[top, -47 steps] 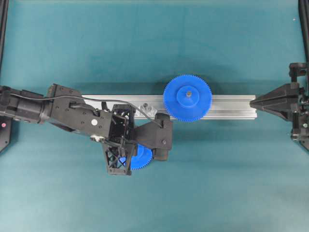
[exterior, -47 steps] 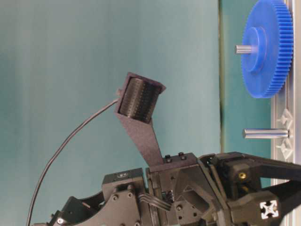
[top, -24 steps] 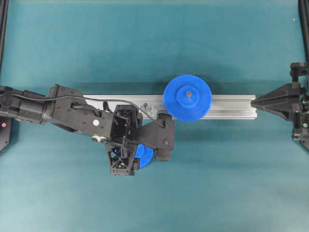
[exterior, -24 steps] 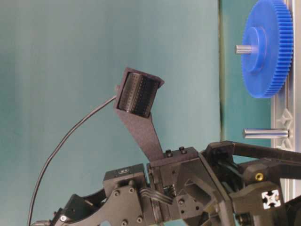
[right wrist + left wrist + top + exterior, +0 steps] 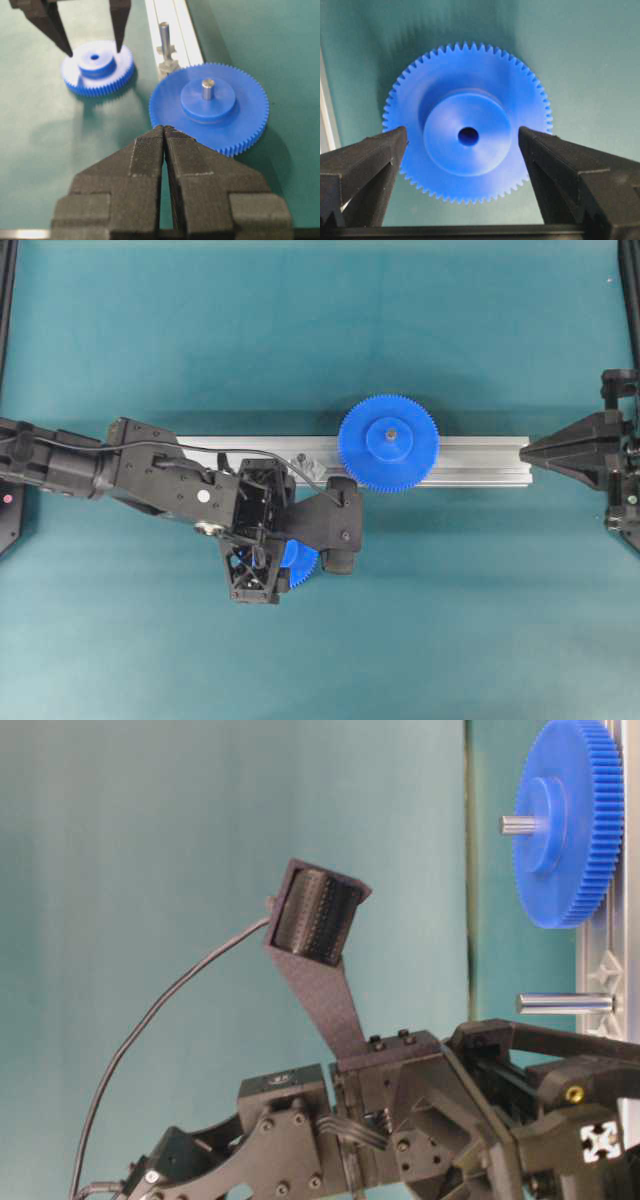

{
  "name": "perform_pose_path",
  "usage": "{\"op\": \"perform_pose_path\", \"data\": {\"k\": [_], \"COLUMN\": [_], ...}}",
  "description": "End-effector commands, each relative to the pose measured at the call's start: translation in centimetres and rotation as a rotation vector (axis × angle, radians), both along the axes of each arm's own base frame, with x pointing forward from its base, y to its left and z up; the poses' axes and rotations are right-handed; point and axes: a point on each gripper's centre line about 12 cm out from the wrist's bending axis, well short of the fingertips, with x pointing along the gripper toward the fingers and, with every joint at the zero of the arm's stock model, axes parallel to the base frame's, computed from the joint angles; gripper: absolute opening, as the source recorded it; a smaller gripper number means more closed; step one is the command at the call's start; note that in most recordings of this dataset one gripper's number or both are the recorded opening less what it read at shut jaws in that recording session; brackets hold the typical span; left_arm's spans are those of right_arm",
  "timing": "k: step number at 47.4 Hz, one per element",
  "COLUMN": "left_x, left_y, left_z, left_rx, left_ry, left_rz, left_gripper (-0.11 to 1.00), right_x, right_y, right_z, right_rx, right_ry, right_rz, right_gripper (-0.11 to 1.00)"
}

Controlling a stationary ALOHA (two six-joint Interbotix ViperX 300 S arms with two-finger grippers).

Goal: Find the location of the shaft and insert the small gear.
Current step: 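Close the left gripper on the small blue gear's hub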

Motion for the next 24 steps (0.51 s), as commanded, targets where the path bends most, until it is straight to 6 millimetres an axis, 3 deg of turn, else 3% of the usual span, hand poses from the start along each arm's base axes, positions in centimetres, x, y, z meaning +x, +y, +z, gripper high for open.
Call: {"op": "perform_pose_path", "data": {"k": [1, 24], "left_x": [0.7, 0.65], "left_y": [-0.29, -0.21], "left_z": [1.41, 0.54], "left_rx": [-0.006, -0.003], "left_ry": [-0.044, -0.021], "left_rz": [-0.003, -0.002], "left_gripper": [0.92, 0.92], "right_x": [0.18, 0.17], "right_y": [-0.07, -0.17], "right_z": [0.31, 0.24], "right_rx": [0.008, 0.008], "right_ry": [-0.008, -0.007], "right_rz": [-0.006, -0.012], "right_gripper": [0.05, 0.05]}}
